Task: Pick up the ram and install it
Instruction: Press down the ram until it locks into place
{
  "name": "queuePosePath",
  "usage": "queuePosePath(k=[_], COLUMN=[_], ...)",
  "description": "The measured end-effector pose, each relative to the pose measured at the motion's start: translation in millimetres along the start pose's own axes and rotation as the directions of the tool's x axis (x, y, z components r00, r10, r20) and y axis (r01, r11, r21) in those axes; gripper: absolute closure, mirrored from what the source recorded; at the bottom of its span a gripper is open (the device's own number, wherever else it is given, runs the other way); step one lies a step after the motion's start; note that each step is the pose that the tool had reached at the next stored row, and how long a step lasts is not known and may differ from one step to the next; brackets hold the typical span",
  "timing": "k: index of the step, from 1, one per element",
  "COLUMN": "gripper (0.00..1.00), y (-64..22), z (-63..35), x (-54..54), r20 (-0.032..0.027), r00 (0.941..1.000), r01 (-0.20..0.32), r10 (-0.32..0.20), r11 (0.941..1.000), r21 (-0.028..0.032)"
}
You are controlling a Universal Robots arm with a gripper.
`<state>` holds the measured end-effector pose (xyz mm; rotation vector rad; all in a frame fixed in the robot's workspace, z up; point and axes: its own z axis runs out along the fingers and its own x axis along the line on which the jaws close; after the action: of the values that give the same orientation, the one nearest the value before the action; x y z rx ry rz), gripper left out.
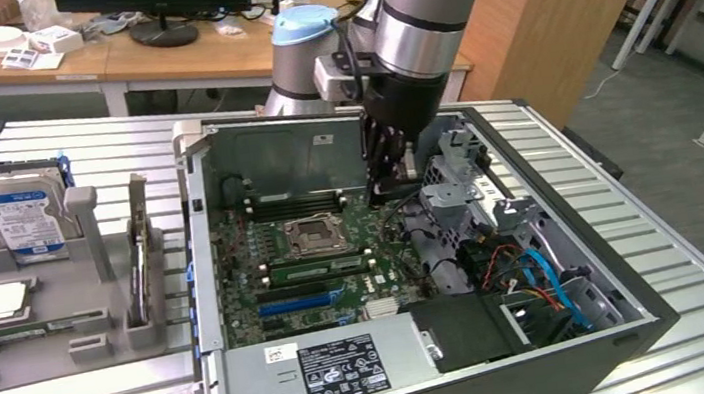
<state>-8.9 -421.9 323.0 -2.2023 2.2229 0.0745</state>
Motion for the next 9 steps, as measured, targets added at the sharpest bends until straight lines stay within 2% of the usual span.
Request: queuePosePath(k=[9], gripper=[0.89], y=[-0.4], z=[13.7], x=[0.6], r20=[0.0], r00=[1.0], r01=[0.0], r10=[0.0], r11=[1.0], r21=[0.0])
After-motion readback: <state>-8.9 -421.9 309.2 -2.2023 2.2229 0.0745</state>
